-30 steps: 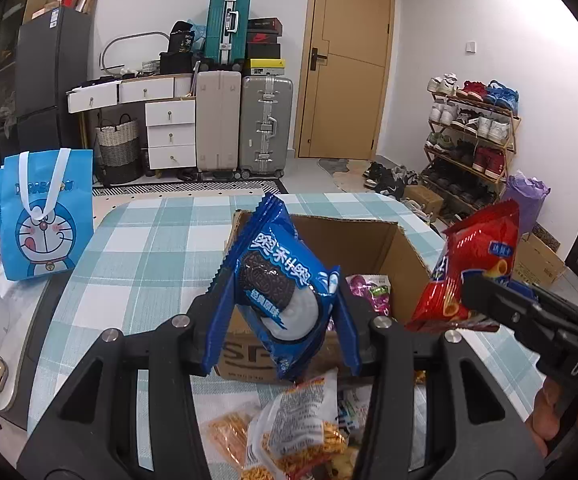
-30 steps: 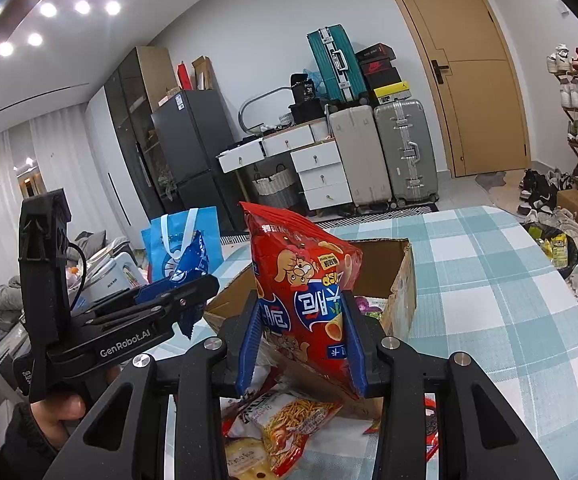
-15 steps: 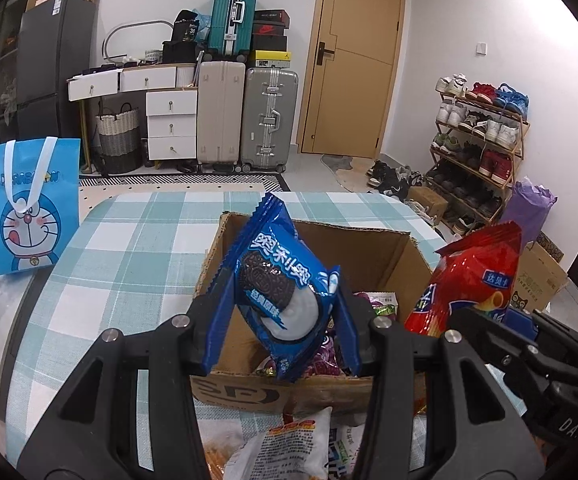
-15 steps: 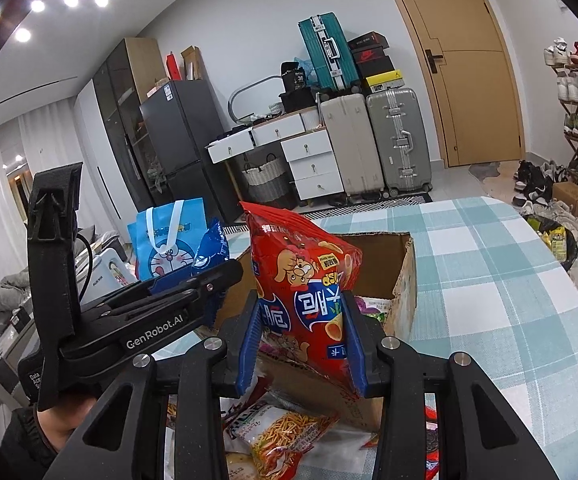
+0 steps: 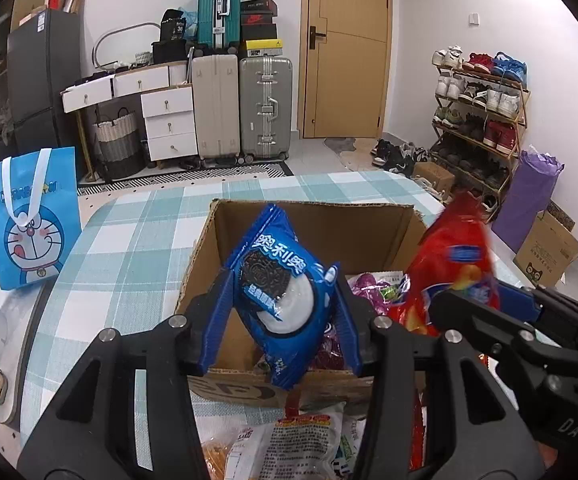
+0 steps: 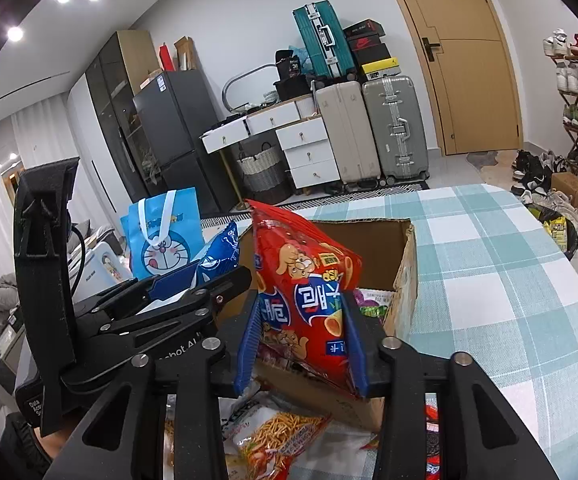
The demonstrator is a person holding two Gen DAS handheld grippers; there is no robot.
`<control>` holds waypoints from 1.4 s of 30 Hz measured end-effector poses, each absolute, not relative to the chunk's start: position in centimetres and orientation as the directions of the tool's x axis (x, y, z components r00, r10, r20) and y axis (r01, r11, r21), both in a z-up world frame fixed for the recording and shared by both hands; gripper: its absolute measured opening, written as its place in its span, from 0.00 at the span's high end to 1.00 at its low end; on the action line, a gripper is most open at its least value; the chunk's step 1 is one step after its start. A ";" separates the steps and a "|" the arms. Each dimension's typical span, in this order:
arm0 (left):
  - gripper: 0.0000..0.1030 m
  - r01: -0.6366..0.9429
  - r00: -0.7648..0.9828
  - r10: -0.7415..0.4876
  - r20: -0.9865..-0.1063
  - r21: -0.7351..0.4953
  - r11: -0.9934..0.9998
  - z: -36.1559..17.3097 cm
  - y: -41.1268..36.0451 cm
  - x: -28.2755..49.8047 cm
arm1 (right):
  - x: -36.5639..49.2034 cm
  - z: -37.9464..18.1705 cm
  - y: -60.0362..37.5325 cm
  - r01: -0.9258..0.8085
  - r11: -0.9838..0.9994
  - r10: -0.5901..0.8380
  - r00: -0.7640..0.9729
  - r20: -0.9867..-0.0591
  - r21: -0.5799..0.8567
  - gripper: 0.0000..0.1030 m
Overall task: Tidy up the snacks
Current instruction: 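Open both tools to drop the two snacks into the box, then move both tools back toward the remaining snack pile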
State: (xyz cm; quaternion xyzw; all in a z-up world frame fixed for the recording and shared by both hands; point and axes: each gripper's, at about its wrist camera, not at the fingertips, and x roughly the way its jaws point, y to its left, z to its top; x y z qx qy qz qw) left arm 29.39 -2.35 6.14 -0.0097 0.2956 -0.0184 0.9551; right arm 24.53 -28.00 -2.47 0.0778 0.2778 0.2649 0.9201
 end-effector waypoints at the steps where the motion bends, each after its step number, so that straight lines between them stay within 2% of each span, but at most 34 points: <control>1: 0.58 0.035 0.824 -0.050 -0.564 -0.037 0.999 6.1 -2.3 29.3 | 24.1 -2.3 -28.2 -0.451 0.847 0.532 0.716 -0.453 0.281 0.50; 3: 0.57 0.045 0.826 -0.061 -0.561 -0.042 0.998 6.2 -2.2 28.8 | 23.7 -2.2 -28.4 -0.449 0.852 0.523 0.727 -0.445 0.268 0.38; 5: 0.52 0.051 0.820 -0.064 -0.569 -0.040 0.998 6.2 -1.8 28.3 | 23.3 -2.1 -28.9 -0.453 0.849 0.528 0.728 -0.437 0.272 0.28; 7: 0.30 0.044 0.819 -0.057 -0.571 -0.037 0.998 6.2 -1.6 27.6 | 22.8 -2.1 -29.5 -0.459 0.842 0.539 0.721 -0.435 0.284 0.18; 8: 0.24 0.039 0.824 -0.052 -0.564 -0.036 0.999 6.3 -1.4 27.1 | 22.6 -2.0 -29.8 -0.458 0.842 0.540 0.719 -0.437 0.286 0.12; 9: 0.19 0.037 0.834 -0.053 -0.550 -0.041 0.998 6.4 -1.0 26.4 | 22.5 -2.0 -30.0 -0.457 0.842 0.540 0.719 -0.438 0.288 0.07; 12: 0.18 0.046 0.831 -0.071 -0.551 -0.061 0.997 6.3 -0.5 24.9 | 22.0 -2.2 -30.9 -0.447 0.840 0.542 0.713 -0.445 0.307 0.01; 15: 0.14 0.052 0.807 -0.088 -0.584 -0.078 0.996 5.8 0.0 23.8 | 21.9 -2.6 -31.6 -0.436 0.831 0.555 0.686 -0.470 0.345 0.01; 18: 0.01 0.065 0.789 -0.101 -0.606 -0.081 0.995 5.3 0.5 22.7 | 21.8 -3.1 -32.2 -0.433 0.827 0.561 0.676 -0.478 0.358 0.01; 31: 0.01 0.046 0.816 -0.082 -0.572 -0.076 0.996 4.2 1.8 16.9 | 20.9 -4.2 -33.0 -0.399 0.861 0.508 0.677 -0.532 0.315 0.01; 37: 0.01 0.034 0.808 -0.064 -0.586 -0.062 0.997 3.1 2.5 16.0 | 20.5 -5.0 -33.0 -0.383 0.886 0.460 0.670 -0.582 0.260 0.01; 42: 0.01 0.030 0.788 -0.097 -0.608 -0.121 0.992 2.7 3.1 16.2 | 20.5 -5.7 -32.9 -0.376 0.893 0.444 0.646 -0.620 0.248 0.01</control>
